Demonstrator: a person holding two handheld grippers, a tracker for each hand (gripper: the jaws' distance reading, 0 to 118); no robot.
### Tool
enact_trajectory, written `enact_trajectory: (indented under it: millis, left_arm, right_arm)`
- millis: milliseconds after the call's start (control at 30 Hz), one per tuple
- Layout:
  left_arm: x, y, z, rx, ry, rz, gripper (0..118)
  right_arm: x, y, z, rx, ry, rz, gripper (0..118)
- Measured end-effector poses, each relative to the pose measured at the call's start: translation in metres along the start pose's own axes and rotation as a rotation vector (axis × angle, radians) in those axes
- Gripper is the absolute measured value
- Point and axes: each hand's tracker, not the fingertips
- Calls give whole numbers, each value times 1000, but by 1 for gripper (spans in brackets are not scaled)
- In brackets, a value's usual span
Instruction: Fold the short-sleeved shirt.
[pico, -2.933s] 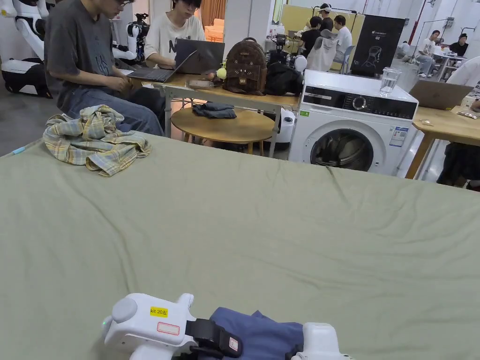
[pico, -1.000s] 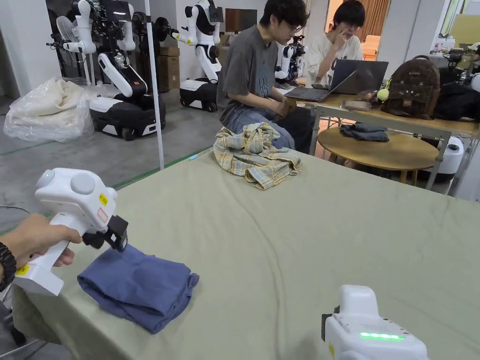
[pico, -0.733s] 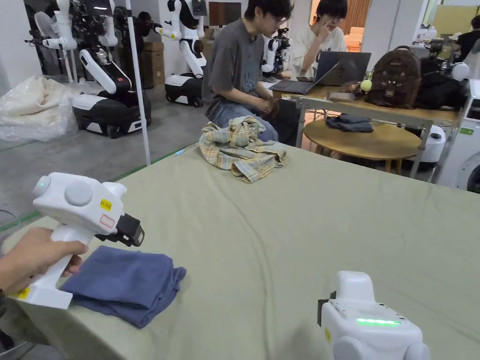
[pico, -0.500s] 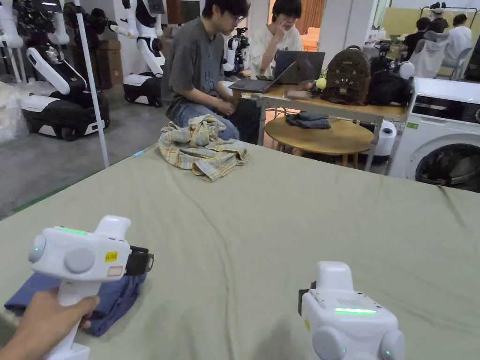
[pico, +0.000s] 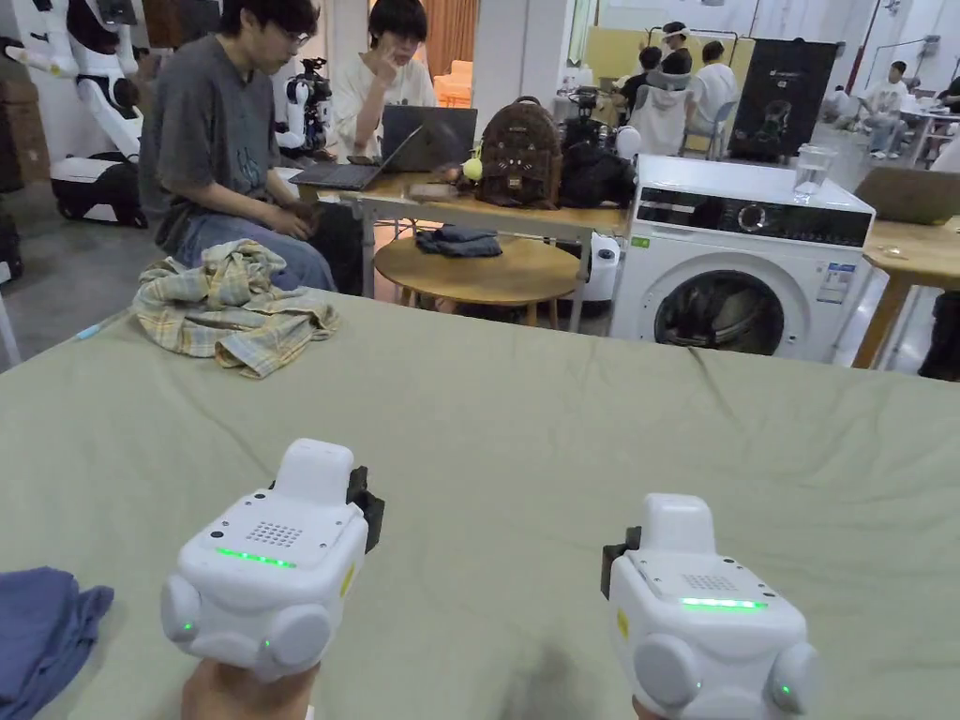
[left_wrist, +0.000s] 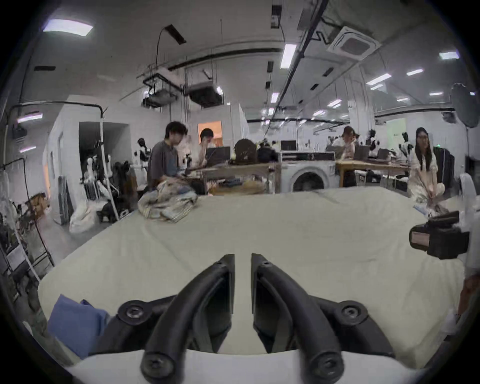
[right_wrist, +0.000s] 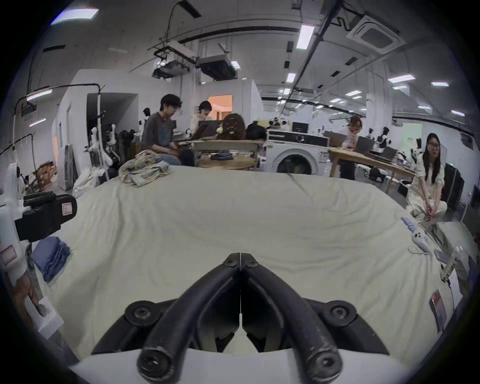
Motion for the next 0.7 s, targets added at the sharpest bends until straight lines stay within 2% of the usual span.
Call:
enact_trajectory:
  millis: [133,333,433,700]
  left_arm:
    - [21,22,1,31,-11,41,0]
    - [30,23,4,100,-6,62,0]
    - [32,10,2,131,5,19,0]
    - [34,14,12,156,-15,26,0]
  right_arm:
    - [26,4,5,45,-49,-30,0]
    - [51,5,8,107,-83,-57,0]
    - [57,4,5,131,-94,-54,0]
    - [57,1,9,174,-112,-49,0]
